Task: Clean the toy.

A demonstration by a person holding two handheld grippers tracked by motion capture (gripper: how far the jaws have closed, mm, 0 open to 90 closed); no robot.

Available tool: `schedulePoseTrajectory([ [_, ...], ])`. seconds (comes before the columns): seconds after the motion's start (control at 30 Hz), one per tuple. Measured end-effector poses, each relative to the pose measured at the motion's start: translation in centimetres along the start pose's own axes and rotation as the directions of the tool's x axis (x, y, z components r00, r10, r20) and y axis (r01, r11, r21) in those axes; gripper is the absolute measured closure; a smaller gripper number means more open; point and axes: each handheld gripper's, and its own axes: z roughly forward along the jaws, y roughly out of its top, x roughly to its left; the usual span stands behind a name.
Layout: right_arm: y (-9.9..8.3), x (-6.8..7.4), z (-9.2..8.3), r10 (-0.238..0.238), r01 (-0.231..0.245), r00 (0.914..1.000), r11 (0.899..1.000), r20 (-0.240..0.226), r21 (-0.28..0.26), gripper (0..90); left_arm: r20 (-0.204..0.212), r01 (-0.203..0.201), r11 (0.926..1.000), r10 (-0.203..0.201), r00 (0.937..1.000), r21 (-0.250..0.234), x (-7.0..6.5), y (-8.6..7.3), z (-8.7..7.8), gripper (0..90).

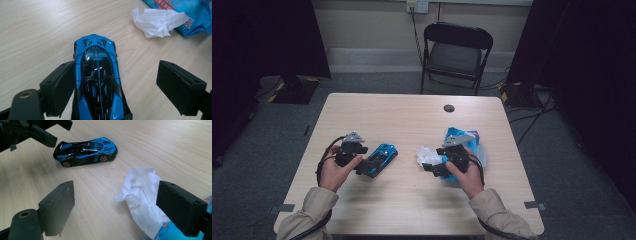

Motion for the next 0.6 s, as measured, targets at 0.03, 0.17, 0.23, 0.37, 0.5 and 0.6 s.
schedulePoseTrajectory([
  [0.03,-0.1,0.0,-0.2,-0.002,0.002,1.0000,1.000,-0.005,0.002,14.5,0.000,-0.003,1.0000,0.003,1.0000,-0.001,-0.1,-0.1,-0.2,15.8],
  [0.17,-0.6,0.2,-0.8,-0.011,0.011,0.9995,1.000,-0.031,0.003,14.6,0.004,-0.010,0.9999,0.010,0.9999,-0.012,-0.2,-0.7,-0.9,15.9],
  [0.23,-0.9,0.4,-1.1,-0.021,0.021,0.9990,1.000,-0.040,0.007,14.6,0.006,-0.004,0.9999,0.004,1.0000,-0.014,-0.2,-1.0,-1.2,15.8],
  [0.37,-1.6,0.6,-1.6,-0.036,0.037,0.9983,0.999,-0.046,0.022,14.6,0.009,-0.011,0.9999,0.011,0.9999,-0.006,-0.1,-1.7,-1.7,15.9],
  [0.5,-2.4,0.6,-2.0,-0.032,0.033,0.9975,0.999,-0.064,0.010,14.6,0.009,-0.013,0.9998,0.013,0.9999,-0.012,0.0,-2.5,-2.1,15.9],
  [0.6,-3.0,0.8,-2.4,-0.034,0.034,0.9972,0.999,-0.066,0.002,14.5,0.013,-0.007,0.9998,0.007,0.9999,-0.016,0.0,-3.0,-2.3,15.9],
])
